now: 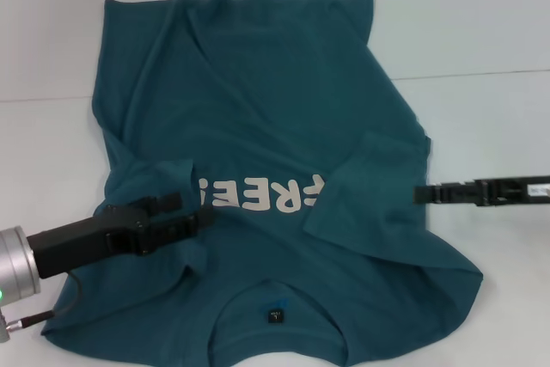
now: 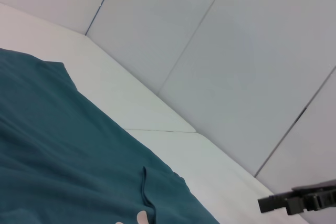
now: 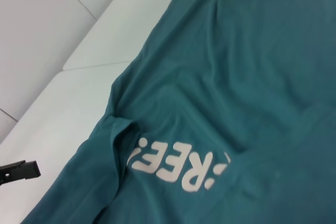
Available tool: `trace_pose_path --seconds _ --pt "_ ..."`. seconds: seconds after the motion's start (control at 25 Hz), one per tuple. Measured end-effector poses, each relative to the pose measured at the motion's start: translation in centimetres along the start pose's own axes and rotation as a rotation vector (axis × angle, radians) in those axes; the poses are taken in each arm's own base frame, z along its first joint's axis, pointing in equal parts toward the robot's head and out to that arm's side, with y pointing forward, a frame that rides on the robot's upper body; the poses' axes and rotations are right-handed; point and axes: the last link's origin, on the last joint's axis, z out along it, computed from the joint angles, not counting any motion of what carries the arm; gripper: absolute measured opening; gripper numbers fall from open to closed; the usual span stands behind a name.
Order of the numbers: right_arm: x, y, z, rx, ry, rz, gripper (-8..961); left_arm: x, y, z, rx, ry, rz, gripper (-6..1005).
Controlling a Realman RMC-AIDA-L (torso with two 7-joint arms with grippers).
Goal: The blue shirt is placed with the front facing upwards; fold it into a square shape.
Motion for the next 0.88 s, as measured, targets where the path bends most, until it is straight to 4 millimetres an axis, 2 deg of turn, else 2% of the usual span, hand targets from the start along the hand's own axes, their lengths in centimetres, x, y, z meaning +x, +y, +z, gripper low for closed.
trace_pose_path --seconds 0.24,0.32,0.88 --pt "1.9 -1.0 -1.7 0.009 -0.005 0.067 806 0.0 -0.1 -0.5 0.000 0.000 -0.001 878" --pt "2.4 -1.2 -1.9 0.011 -0.001 0.082 888 -0.1 -0.1 -0.5 0.001 -0.002 -0.001 878" --pt "5.1 -1.5 -3.1 -0.003 0.042 0.164 885 -0.3 -0.2 -0.4 0.007 -0.016 -0.001 875"
